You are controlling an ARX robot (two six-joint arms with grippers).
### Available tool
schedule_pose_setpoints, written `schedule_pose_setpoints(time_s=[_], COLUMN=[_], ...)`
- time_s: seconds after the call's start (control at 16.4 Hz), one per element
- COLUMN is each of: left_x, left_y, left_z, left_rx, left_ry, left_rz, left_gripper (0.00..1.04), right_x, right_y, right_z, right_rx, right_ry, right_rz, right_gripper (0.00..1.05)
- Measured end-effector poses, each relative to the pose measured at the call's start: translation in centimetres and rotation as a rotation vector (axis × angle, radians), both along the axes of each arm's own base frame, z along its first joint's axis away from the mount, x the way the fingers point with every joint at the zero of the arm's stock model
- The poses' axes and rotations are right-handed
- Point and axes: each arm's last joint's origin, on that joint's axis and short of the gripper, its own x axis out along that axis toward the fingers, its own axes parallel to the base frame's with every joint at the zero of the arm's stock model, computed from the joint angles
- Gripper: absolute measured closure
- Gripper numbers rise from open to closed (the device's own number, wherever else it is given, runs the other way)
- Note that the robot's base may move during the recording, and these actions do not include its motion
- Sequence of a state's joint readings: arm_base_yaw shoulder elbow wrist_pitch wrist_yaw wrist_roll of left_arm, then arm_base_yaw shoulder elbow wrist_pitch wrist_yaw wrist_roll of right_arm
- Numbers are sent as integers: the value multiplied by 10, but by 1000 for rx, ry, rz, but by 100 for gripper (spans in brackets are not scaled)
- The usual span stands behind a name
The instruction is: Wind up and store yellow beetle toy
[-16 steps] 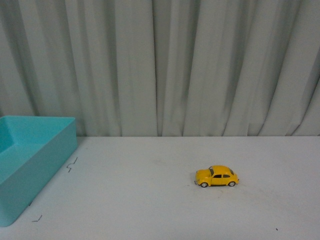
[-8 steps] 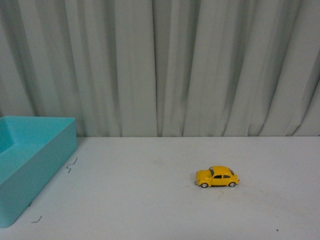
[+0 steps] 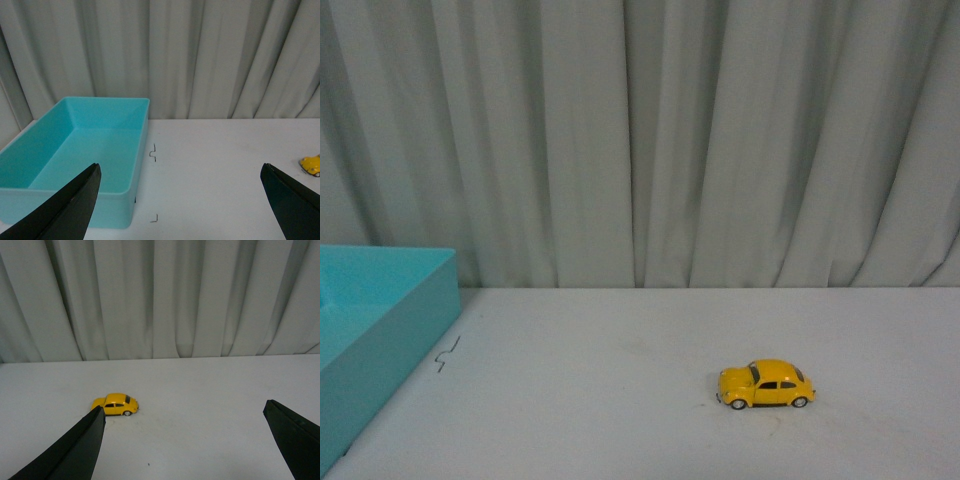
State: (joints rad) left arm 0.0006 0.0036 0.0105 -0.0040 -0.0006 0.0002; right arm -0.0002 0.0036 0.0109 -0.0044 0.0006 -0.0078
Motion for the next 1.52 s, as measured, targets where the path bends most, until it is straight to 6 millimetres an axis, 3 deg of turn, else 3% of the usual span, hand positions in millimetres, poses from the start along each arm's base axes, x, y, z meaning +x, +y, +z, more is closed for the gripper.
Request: schedule_pose_setpoints(time_s=[1.52], left_x=[0], left_y=[0], left_z=[0], left_rx=[0], left_ry=[0], left_rz=[0], left_gripper=[7], right_x=[0], right_y=[0], right_z=[0], right_rx=[0], right_ry=[0], right_rz=[0], right_gripper=[7])
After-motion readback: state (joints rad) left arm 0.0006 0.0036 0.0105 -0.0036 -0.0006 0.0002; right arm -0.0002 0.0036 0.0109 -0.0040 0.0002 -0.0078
